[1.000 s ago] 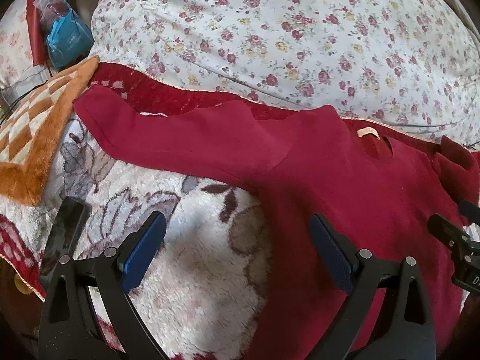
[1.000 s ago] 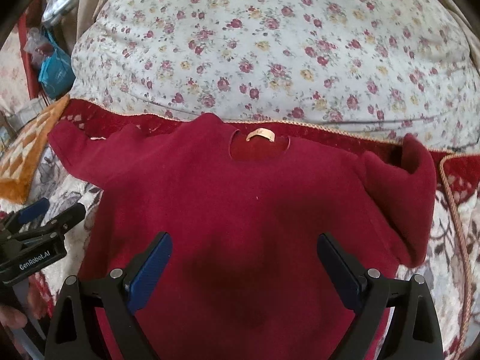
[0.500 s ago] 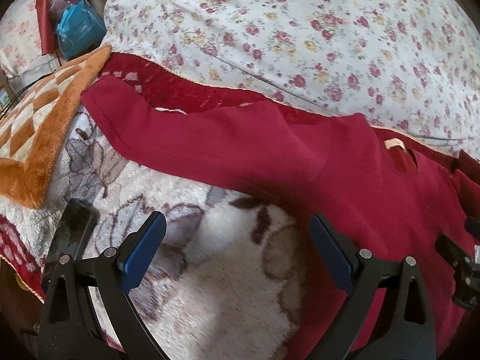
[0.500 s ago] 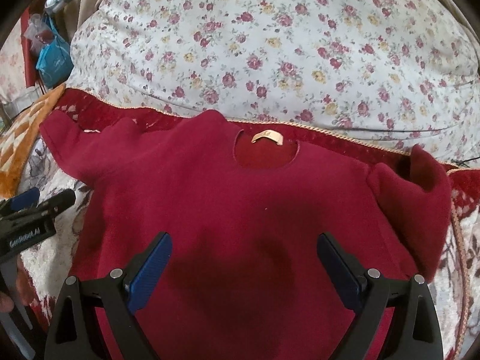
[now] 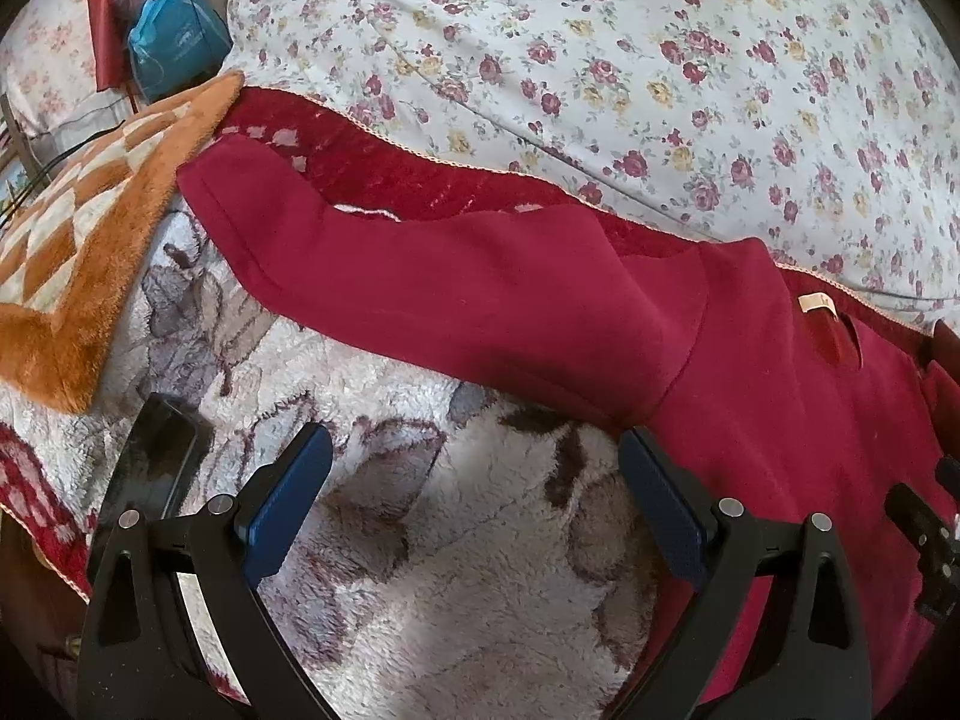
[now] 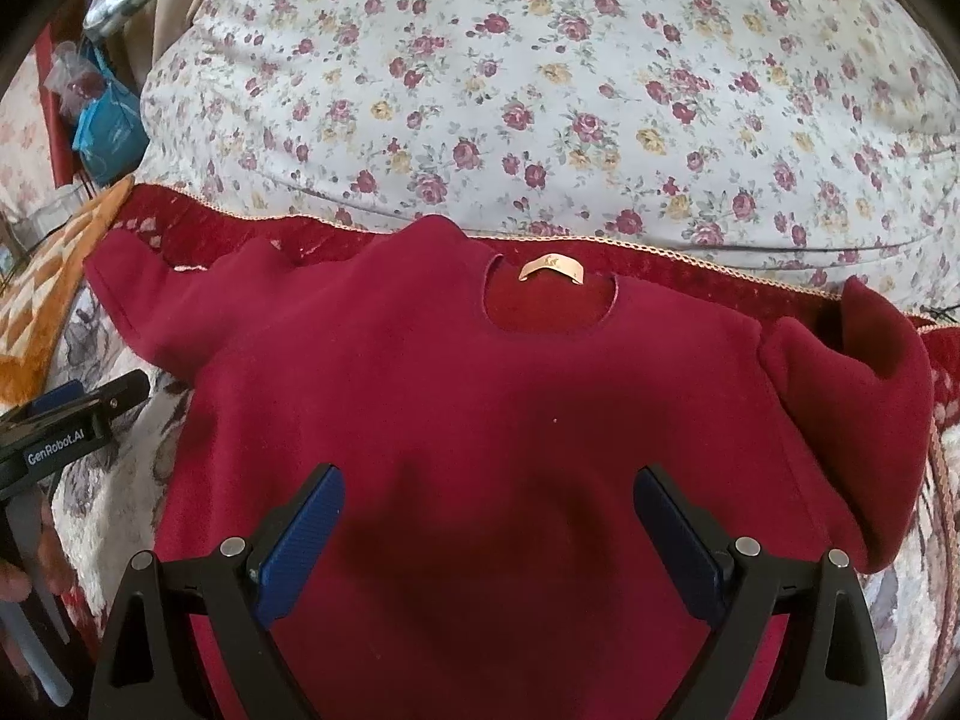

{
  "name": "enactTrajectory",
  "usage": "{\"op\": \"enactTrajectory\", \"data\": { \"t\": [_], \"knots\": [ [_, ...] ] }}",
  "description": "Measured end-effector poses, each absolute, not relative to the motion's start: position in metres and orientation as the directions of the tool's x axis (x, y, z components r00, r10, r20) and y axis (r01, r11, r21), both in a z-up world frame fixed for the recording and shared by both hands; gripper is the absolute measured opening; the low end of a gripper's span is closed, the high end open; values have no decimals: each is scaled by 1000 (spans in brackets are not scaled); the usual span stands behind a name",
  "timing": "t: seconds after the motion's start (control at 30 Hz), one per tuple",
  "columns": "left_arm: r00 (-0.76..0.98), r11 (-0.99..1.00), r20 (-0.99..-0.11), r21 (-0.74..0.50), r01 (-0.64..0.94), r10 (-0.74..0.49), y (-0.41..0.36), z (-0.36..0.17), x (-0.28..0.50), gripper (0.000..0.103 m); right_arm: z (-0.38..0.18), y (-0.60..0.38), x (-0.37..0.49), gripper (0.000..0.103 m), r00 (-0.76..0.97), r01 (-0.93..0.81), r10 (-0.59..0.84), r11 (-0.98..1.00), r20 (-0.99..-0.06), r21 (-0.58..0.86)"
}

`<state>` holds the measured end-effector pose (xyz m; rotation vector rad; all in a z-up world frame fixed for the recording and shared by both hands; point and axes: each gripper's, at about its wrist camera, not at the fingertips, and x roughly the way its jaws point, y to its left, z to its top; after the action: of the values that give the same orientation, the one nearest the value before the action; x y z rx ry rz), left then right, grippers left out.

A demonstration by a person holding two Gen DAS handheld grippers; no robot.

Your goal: Fold small clothes

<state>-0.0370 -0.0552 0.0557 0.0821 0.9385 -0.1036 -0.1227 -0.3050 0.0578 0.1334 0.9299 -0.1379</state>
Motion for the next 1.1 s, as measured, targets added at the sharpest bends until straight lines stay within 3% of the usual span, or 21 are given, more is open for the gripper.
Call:
{"op": "enactTrajectory", "data": {
  "t": [1.1],
  "knots": [
    [588,965,-798,34,260,-130,-113,70,-60,96,63,-335,-133,96,594,309,-150,950,-790,52]
  ]
}}
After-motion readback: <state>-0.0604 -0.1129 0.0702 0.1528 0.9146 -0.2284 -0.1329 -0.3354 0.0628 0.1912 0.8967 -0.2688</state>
